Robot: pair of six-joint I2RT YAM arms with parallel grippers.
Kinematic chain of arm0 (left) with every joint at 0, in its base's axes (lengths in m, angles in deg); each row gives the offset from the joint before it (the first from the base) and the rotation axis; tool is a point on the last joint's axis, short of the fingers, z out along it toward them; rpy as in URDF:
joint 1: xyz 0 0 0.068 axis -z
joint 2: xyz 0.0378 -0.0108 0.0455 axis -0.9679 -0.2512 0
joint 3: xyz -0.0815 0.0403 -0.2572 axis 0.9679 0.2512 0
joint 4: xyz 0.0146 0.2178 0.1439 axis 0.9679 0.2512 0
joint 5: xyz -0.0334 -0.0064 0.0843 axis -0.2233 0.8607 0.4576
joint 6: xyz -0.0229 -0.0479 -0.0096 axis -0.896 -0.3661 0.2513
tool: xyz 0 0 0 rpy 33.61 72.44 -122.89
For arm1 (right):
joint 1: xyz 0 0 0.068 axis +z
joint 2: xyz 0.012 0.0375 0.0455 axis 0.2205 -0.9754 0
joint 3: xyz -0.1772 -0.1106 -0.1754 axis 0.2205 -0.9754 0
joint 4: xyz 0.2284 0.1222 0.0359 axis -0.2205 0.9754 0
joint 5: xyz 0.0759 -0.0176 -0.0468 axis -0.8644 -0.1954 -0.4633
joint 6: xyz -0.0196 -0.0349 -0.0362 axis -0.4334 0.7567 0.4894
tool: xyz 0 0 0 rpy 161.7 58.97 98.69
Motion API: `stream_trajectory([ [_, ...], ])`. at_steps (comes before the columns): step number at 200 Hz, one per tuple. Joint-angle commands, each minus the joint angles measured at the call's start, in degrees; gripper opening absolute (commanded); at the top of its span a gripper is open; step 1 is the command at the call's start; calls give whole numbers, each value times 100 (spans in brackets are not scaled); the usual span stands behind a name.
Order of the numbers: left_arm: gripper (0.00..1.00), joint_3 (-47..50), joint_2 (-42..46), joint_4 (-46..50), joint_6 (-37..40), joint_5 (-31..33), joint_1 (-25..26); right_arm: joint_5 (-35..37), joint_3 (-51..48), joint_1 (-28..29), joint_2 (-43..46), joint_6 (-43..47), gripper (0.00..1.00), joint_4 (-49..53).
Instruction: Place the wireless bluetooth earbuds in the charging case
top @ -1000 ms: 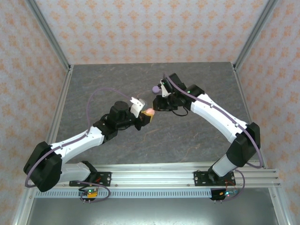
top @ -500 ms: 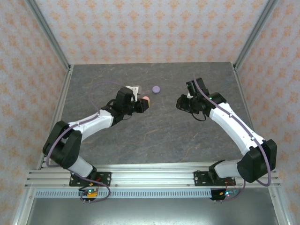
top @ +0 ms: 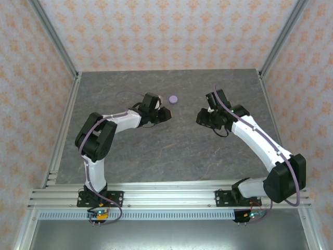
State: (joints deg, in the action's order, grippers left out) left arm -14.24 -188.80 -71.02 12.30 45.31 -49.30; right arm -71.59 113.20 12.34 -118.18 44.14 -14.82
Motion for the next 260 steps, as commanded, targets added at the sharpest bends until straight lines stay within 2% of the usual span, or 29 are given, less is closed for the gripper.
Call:
stream_trajectory([
  [1, 11, -421, -240, 277, -149, -196, 8, 166, -51, -11, 98, -32, 30, 16],
  [71, 12, -1598, -1022, 1167, 50, -280, 13, 185, -78, -4, 69, 10, 30, 49],
  [164, 15, -1611, -1339, 1187, 44, -513, 18, 156, -62, -8, -17, 12, 30, 38],
  [224, 29, -1724, -1429, 1576, 225, -286, 16, 183, -68, -11, -34, 27, 30, 58],
  [260, 42, -1749, -1349, 1804, 410, -57, 11, 193, -65, -5, -53, 30, 30, 63],
])
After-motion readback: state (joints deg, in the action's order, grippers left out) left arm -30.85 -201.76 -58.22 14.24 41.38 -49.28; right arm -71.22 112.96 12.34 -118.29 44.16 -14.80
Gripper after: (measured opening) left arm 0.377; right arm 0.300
